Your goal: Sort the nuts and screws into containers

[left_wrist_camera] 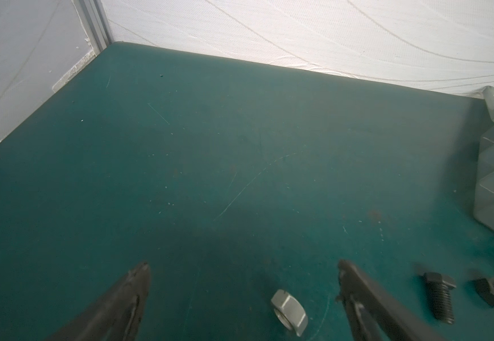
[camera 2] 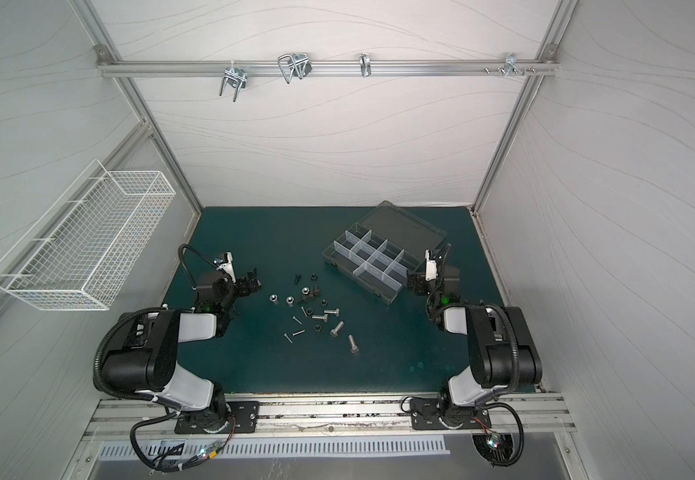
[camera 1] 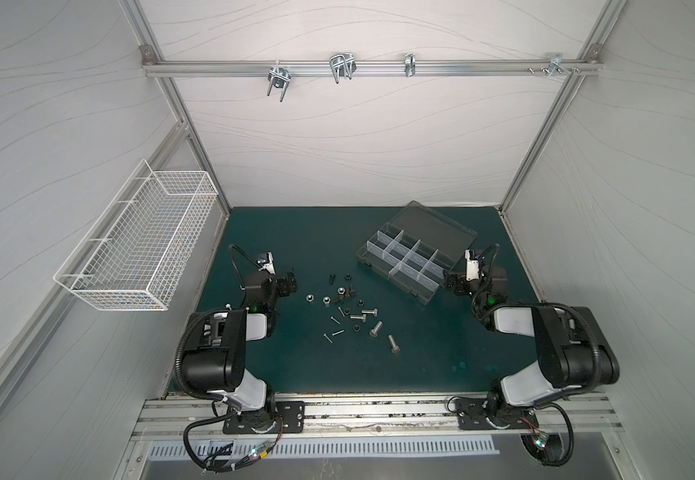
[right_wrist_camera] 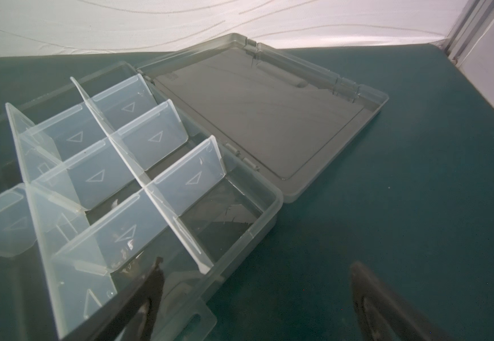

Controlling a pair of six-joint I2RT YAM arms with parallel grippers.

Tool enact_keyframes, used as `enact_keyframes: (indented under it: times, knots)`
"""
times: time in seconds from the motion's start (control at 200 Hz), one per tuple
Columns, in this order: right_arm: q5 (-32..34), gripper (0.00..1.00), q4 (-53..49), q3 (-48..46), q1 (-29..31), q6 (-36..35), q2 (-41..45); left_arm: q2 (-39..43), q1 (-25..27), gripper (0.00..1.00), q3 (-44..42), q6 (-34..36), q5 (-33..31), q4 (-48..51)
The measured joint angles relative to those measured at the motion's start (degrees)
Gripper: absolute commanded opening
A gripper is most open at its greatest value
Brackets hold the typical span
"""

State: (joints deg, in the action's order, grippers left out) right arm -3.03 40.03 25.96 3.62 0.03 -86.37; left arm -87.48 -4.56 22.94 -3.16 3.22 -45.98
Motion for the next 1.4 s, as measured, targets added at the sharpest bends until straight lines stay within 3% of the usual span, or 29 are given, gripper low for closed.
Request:
enact_keyframes:
  times: [0.22,0.425,0.645,0.825,0.94,1.106,1.306,1.401]
  knots:
    - [7.80,0.99,-7.41,2.36,2.01,1.46,6.97,7.48,0.00,1.00,-0.42,0.00,0.15,3.69]
    - [17.59,0.99,-17.73,7.74,10.60,3.48,13.81,16.50,0.85,1.00,-0.48,-0.55,-2.16,8.13]
    - [22.51,0.99,-33.92,13.33,20.22,9.31,18.36,24.83,9.14,1.00,-0.44,-3.02,-10.32,15.21]
    - [23.12,0.95,-49.81,16.87,31.26,14.99,19.06,31.19,20.37,1.00,-0.37,-7.87,-19.17,23.74]
    - [22.01,0.91,-58.29,17.70,40.06,18.56,19.02,34.29,24.57,1.00,-0.33,-12.72,-21.97,30.01]
    - [17.05,0.87,-66.42,17.94,48.65,23.41,17.75,37.46,25.75,1.00,-0.33,-19.69,-24.04,38.45]
    - [12.79,0.84,-70.64,18.10,54.88,25.55,11.69,40.81,25.83,1.00,-0.33,-22.80,-27.19,43.32]
    - [11.26,0.75,-71.84,18.51,56.17,25.62,7.91,41.44,25.92,1.00,-0.33,-23.10,-28.59,44.33]
